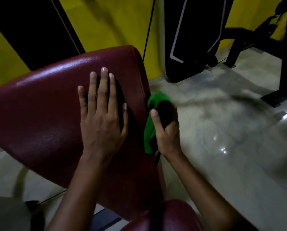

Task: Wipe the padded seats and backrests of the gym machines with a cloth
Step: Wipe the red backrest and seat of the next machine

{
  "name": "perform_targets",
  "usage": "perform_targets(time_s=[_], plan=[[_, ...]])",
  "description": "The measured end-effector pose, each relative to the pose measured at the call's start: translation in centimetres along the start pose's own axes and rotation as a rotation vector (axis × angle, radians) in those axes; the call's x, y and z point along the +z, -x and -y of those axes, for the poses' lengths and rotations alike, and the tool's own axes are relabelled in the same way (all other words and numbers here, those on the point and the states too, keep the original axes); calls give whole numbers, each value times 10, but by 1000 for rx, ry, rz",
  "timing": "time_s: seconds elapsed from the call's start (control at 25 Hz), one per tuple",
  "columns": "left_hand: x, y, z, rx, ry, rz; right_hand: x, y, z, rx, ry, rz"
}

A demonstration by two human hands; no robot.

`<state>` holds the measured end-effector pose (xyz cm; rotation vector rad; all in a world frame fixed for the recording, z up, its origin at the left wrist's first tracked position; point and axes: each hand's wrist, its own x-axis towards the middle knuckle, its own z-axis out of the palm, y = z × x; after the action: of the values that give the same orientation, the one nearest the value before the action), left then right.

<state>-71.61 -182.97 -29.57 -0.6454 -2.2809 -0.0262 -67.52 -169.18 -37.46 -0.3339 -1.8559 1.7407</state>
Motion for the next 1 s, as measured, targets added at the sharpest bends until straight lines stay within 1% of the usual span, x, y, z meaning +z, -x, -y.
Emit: perform_targets(time_s=[0.12, 0.16, 0.2, 0.28, 0.4, 0.48, 0.52, 0.56, 0.6, 0.64, 0.72, 0.76, 0.8, 0.84, 0.88, 1.0], plan=[[5, 23, -9, -7, -3, -2, -6, 25, -39, 319, 57, 42], [7, 30, -14, -14, -1, 7, -7, 21, -41, 396, 69, 42], [8, 36, -18, -19, -1, 16, -6, 13, -37, 427, 73, 27], [11, 48, -25, -15, -7, 40, -3, -8, -14, 362, 64, 9], [14, 57, -28, 2, -38, 77, 6, -14, 10, 128, 38, -58], [15, 58, -28, -4, -33, 66, 9, 6, 0, -60, 82, -108], [16, 59, -29, -13, -26, 52, 10, 17, -13, -103, 87, -116], [17, 59, -30, -21, -17, 42, 9, 26, -25, -95, 78, -114], [19, 61, -31, -27, -11, 36, 7, 32, -38, -32, 70, -113], [20, 62, -32, -34, -6, 34, 5, 36, -48, 88, 56, -106], [23, 66, -34, -45, 8, 37, 0, 33, -63, 404, 56, -68], [23, 68, -35, -49, 10, 37, -3, 26, -66, 516, 74, -53], [24, 70, -35, -50, 8, 38, -3, 18, -64, 566, 94, -42], [24, 72, -36, -48, 5, 39, -4, 10, -57, 559, 91, -42], [25, 73, -37, -42, 3, 41, -3, 5, -48, 512, 56, -49], [28, 80, -38, -32, 4, 39, 3, 11, -26, 218, -99, -113]])
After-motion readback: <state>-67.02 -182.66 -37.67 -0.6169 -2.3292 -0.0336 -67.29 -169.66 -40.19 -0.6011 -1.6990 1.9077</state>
